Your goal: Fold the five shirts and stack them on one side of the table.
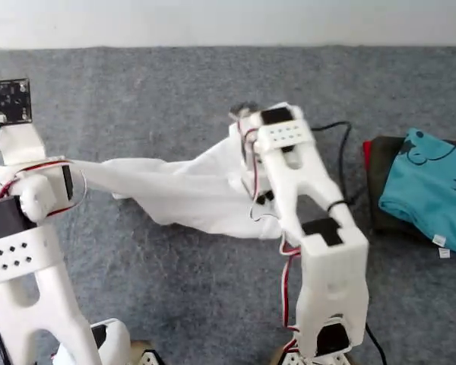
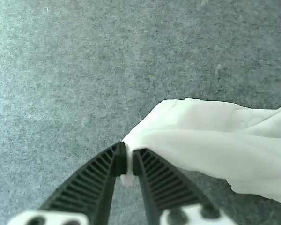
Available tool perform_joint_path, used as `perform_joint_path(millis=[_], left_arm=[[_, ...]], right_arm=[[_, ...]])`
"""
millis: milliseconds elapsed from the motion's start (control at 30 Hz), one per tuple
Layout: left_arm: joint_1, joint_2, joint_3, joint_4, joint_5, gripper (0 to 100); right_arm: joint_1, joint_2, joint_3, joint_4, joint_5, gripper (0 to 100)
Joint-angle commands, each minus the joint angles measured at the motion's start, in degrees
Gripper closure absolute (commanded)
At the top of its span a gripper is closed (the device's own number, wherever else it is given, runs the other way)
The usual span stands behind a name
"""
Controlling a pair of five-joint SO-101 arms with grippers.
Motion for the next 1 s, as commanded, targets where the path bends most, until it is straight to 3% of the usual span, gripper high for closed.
perform_joint_path(millis=[0,233,433,533,667,800,967], left_arm=[[-0.44,-2.55,-1.01,-1.41,-0.88,99],[-0.35,-3.16,0.92,-2.81,-0.62,99],[-0.35,-3.16,0.92,-2.55,1.14,99],[-0.35,-2.99,0.92,-2.55,1.67,99],[-0.35,-3.08,0.92,-2.46,1.58,99],[-0.35,-3.08,0.92,-2.46,1.58,99],[-0.35,-2.90,0.92,-2.55,1.76,99]], right_arm=[[1.89,-11.91,-2.29,2.15,2.37,99.1],[1.71,-27.82,-1.93,4.09,10.73,96.3],[3.91,-31.52,-0.18,2.24,11.69,66.3],[4.62,-31.52,-0.09,1.80,11.69,57.9],[-0.22,-31.52,0.26,10.33,17.23,62.1],[-7.60,-33.36,12.04,10.24,23.12,70.1],[-14.37,-33.27,32.00,-3.03,23.56,64.9]])
